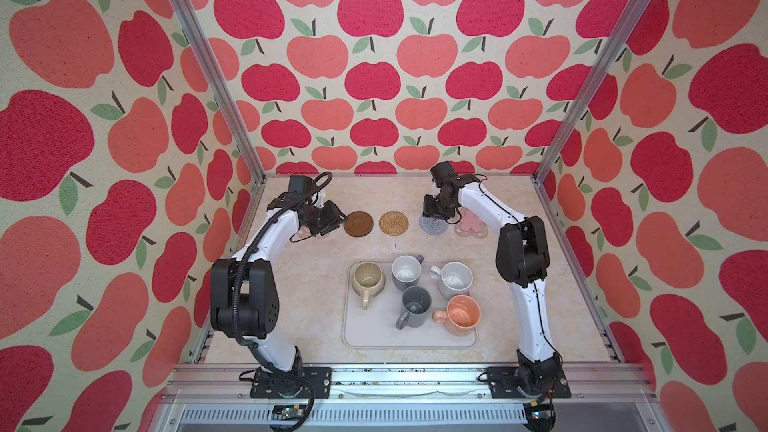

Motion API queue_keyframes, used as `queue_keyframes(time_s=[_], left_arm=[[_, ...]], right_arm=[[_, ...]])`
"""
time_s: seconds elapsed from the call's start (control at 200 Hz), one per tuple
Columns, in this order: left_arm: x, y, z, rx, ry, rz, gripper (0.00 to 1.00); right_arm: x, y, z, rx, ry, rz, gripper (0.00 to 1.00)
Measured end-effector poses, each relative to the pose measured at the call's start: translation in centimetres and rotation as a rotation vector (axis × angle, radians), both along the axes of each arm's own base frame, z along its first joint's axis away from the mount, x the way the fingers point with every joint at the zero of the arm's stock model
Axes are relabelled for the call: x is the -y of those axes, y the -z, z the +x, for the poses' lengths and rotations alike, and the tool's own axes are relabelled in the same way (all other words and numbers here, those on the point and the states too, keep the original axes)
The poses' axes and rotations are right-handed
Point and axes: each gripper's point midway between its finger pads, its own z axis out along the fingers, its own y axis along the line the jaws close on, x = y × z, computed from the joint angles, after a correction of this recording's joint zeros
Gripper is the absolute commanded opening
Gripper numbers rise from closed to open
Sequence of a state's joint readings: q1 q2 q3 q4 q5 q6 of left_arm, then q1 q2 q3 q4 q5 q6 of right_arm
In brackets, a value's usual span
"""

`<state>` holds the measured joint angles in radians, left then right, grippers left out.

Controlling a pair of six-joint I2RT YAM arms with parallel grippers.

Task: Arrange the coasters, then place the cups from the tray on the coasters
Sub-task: 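Lift and draw both grippers back toward the robot above the tray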

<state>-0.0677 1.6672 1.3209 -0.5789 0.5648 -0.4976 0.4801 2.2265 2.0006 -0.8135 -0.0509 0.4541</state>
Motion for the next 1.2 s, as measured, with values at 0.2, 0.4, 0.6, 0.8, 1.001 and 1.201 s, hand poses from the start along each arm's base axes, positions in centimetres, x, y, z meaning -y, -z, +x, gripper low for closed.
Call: queue_keyframes(time_s=[0.2,0.4,0.6,0.8,1.001,1.201], left_arm=[[-0.4,-1.5,-1.1,0.027,0.01,0.034,0.45],[-1.3,-3.3,-2.8,0.062,0.014,0.091,0.46],[-2.2,-3.8,-5.5,0.051,0.008,0.144,0.47],[-2.3,-4.6,-9.1,0.061,0.012,0.174,0.48],[-1.9,-5.6,-13.1,0.094,0.027,0.176,0.48],[-2.1,-6.0,-15.7,0.11,0.019,0.179,0.49]], right_arm=[[0.7,-4.7,-1.6,0.089,-0.017,0.023,0.45],[3.3,-6.6,-4.7,0.13,-0.03,-0.022,0.47],[5.3,-8.9,-7.5,0.184,-0.049,-0.045,0.49],[7.8,-10.9,-11.4,0.231,-0.044,-0.051,0.5],[10.4,-12.7,-16.4,0.303,-0.027,-0.025,0.51],[12.5,-13.5,-19.4,0.35,0.004,-0.006,0.51]])
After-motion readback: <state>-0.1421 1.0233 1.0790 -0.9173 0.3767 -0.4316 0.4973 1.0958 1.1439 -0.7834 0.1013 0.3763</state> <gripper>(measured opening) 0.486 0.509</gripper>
